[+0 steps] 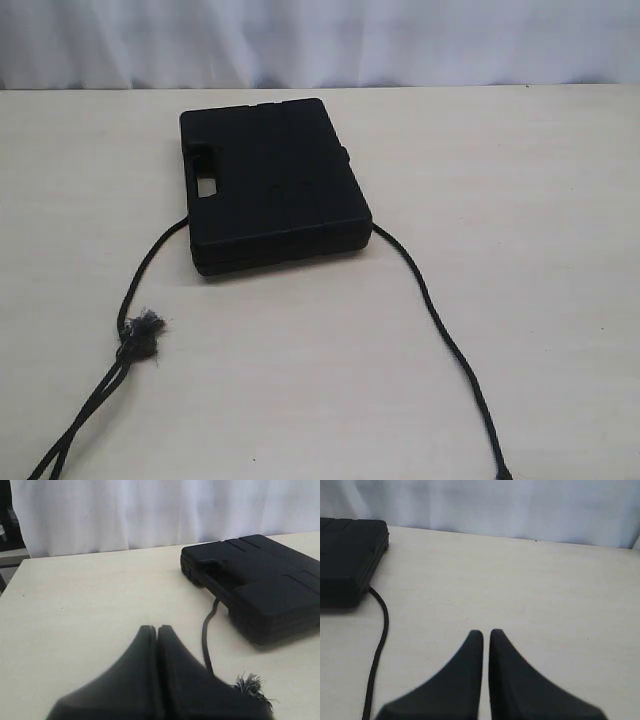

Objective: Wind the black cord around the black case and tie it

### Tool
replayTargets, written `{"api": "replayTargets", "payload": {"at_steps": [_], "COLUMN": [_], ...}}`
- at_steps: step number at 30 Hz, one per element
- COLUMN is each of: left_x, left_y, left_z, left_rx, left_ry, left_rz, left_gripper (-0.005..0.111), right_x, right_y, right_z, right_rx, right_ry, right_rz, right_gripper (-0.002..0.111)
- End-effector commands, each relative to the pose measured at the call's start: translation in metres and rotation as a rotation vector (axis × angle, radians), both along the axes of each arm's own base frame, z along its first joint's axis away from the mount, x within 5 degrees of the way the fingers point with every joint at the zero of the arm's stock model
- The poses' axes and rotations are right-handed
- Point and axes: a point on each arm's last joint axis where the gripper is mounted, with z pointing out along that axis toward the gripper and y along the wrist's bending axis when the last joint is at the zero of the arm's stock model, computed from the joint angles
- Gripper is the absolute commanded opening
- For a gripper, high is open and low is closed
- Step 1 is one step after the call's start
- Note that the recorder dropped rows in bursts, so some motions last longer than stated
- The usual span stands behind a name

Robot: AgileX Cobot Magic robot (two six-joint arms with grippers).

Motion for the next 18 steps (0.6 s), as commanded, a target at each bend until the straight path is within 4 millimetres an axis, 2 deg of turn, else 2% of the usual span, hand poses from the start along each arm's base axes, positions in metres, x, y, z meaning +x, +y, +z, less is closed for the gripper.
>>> {"api": "replayTargets", "payload": {"at_steps": [1, 3, 4, 7, 9, 13, 14, 15, 16, 17, 18], "left_x": [0.0, 0.001, 0.002, 0.002, 0.001, -0.007, -0.013, -0.016, -0.027, -0.032, -0.036], "left_y": [0.0, -0.001, -0.002, -0.002, 0.003, 0.012, 0.015, 0.015, 0.011, 0.007, -0.001], "left_z": [0.001, 0.007, 0.011, 0.026, 0.037, 0.057, 0.067, 0.072, 0.085, 0.095, 0.117], "left_rx": [-0.003, -0.034, -0.104, -0.478, -0.638, -0.631, -0.671, -0.674, -0.603, -0.544, -0.428], "left_ry": [-0.017, -0.094, -0.133, -0.304, -0.432, -0.69, -0.833, -0.895, -1.063, -1.138, -1.198], "left_rz": [0.004, -0.001, -0.002, 0.016, 0.041, 0.069, 0.058, 0.036, -0.055, -0.105, -0.176], "left_gripper": [0.0, 0.0, 0.0, 0.0, 0.0, 0.0, 0.0, 0.0, 0.0, 0.0, 0.0], "right_x": [0.0, 0.0, 0.0, 0.0, 0.0, 0.0, 0.0, 0.0, 0.0, 0.0, 0.0], "right_y": [0.0, 0.0, 0.0, 0.0, 0.0, 0.0, 0.0, 0.0, 0.0, 0.0, 0.0], "right_z": [0.0, 0.0, 0.0, 0.0, 0.0, 0.0, 0.0, 0.0, 0.0, 0.0, 0.0], "right_rx": [-0.001, -0.001, -0.001, -0.001, -0.001, -0.001, -0.001, -0.001, -0.001, -0.001, -0.001], "right_ry": [-0.007, -0.007, -0.007, -0.007, -0.007, -0.007, -0.007, -0.007, -0.007, -0.007, -0.007], "right_rz": [0.001, 0.001, 0.001, 0.001, 0.001, 0.001, 0.001, 0.001, 0.001, 0.001, 0.001], "right_gripper": [0.004, 0.004, 0.004, 0.004, 0.004, 0.004, 0.004, 0.004, 0.004, 0.004, 0.004]}}
